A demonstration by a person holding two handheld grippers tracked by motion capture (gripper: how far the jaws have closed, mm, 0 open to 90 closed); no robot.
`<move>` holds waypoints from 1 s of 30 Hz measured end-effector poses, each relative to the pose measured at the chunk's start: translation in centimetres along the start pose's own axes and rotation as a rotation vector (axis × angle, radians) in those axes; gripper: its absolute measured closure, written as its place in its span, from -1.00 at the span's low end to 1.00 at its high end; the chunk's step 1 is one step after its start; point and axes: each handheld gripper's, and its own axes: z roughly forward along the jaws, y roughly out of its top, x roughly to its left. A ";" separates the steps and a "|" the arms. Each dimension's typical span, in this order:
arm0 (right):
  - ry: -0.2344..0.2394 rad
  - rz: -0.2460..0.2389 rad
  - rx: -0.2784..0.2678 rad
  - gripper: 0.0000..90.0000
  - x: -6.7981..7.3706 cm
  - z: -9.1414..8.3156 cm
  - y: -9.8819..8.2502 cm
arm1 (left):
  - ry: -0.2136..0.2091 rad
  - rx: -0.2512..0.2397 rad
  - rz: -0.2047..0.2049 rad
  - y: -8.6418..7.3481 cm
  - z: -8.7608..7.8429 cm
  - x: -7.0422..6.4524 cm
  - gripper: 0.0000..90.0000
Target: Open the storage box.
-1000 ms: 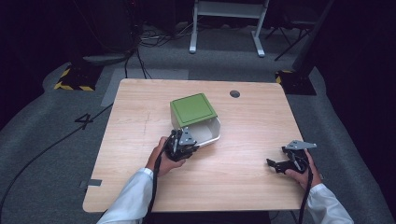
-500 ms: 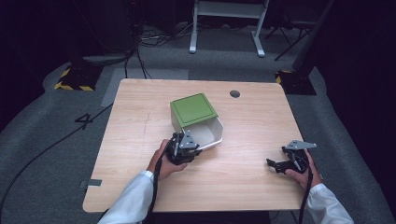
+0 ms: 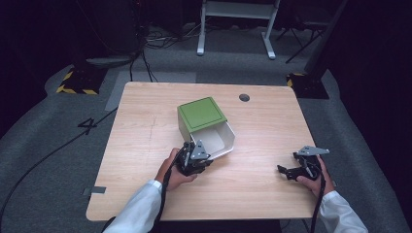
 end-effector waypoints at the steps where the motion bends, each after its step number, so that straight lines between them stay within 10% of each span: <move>1: 0.000 0.000 0.000 -0.92 0.0 0.0 0.0 | 0.000 0.000 0.000 0.0 0.0 0.0 0.68; 30: 0.000 0.000 0.000 -0.92 0.0 0.0 0.0 | -0.029 -0.012 -0.002 0.0 -0.1 -1.1 0.66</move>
